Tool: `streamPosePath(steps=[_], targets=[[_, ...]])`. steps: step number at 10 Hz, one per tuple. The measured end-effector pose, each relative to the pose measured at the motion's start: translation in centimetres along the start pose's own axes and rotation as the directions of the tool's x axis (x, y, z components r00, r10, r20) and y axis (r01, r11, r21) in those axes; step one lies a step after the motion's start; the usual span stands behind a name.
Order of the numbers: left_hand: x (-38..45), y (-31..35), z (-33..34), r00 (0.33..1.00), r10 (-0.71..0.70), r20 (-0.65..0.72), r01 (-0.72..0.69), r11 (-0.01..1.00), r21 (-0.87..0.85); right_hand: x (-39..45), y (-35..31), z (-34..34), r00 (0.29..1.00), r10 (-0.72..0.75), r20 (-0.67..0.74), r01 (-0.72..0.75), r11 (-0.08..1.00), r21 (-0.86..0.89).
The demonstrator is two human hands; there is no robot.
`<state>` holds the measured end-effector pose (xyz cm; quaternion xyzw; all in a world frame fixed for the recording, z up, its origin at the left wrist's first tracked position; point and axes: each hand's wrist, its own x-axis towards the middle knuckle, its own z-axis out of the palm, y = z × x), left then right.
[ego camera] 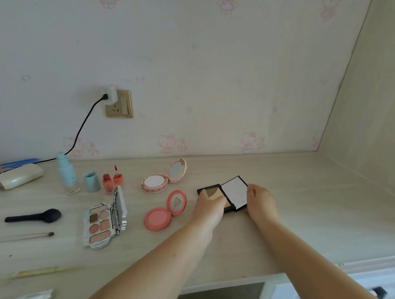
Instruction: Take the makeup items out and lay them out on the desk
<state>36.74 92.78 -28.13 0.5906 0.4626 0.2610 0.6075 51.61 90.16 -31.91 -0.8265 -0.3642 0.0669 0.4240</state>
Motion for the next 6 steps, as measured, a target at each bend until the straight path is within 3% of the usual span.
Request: streamPosePath(steps=[2,5,6], targets=[[-0.2,-0.8,-0.3,0.998,0.054,-0.016,-0.053,0.998,0.035,-0.2,0.0,0.1,0.998,0.05,0.037,-0.048,0.998,-0.048],[-0.4,-1.0,-1.2,0.997,0.074,0.01,-0.074,0.996,0.055,-0.3,-2.2,-1.3,0.949,0.138,0.282,-0.03,0.934,-0.356],[-1.4,-1.3,-1.9,0.992,0.124,-0.013,-0.123,0.989,0.086,-1.4,-2.2,-1.9,0.967,0.103,0.235,-0.039,0.964,-0.264]])
